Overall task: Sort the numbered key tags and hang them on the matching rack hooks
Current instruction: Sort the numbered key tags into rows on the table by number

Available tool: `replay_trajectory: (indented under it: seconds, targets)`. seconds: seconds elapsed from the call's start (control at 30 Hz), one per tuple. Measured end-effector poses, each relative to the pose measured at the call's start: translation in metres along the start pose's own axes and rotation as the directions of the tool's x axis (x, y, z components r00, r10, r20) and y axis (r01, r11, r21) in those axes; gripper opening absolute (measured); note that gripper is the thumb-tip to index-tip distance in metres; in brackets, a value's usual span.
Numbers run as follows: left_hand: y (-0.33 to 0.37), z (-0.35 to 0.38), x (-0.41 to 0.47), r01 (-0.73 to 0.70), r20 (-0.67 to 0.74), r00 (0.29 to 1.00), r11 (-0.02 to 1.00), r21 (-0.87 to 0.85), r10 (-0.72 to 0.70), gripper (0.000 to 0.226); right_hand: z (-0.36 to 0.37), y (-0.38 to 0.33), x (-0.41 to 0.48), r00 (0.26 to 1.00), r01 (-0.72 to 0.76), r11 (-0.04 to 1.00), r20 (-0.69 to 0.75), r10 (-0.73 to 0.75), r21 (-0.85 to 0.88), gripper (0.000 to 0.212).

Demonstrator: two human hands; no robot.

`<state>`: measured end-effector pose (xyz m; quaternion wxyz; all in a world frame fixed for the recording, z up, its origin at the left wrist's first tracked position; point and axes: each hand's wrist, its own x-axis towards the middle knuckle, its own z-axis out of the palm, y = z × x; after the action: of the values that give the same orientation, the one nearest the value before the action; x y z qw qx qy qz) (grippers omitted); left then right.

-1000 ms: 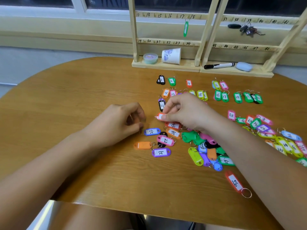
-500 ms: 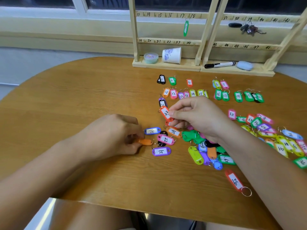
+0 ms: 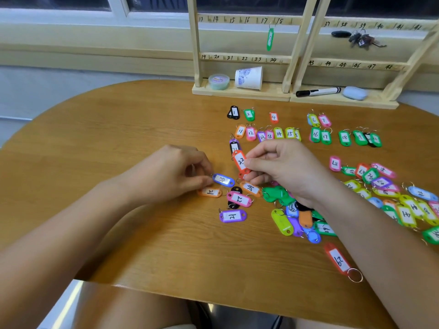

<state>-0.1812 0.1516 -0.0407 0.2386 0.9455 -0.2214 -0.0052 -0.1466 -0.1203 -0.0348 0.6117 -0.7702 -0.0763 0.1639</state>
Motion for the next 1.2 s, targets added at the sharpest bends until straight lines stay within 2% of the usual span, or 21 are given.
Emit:
replay_trajectory:
  seconds: [0.2,0.5,0.73,0.87,1.03,1.13,1.2]
  targets:
    - [0.006,0.009,0.017,0.006,0.019,1.0,1.0,-0.019,-0.006,0.026,-0.003,0.001,0.0,0.998,0.021,0.999,-0.052,-0.024,-0.047,0.003]
    - [0.014,0.003,0.037,0.057,0.167,0.984,0.997,0.052,-0.065,0.015,-0.007,0.0,-0.002,0.997,0.02,1.0,-0.08,-0.021,-0.015,0.003]
    - [0.019,0.0,0.049,0.147,0.206,0.967,0.989,0.019,-0.148,0.026,-0.011,0.002,-0.004,0.996,0.021,1.0,-0.087,-0.022,-0.009,0.004]
    - [0.022,-0.004,0.055,0.137,0.233,0.962,0.989,0.051,-0.145,0.009,-0.017,-0.002,-0.005,0.992,0.028,1.0,-0.126,-0.028,0.002,0.003]
    - [0.026,-0.011,0.061,0.178,0.181,0.969,0.983,-0.044,-0.167,0.009,-0.028,-0.002,-0.004,0.98,0.051,0.995,-0.195,-0.033,0.087,0.003]
    - [0.031,-0.01,0.064,0.22,0.064,0.975,0.951,-0.216,-0.211,0.011,-0.03,-0.001,-0.003,0.977,0.046,0.993,-0.212,-0.022,0.107,0.003]
    - [0.036,-0.007,0.067,0.232,0.036,0.971,0.908,-0.349,-0.234,0.011,-0.029,-0.001,-0.003,0.975,0.047,0.993,-0.22,-0.022,0.108,0.003]
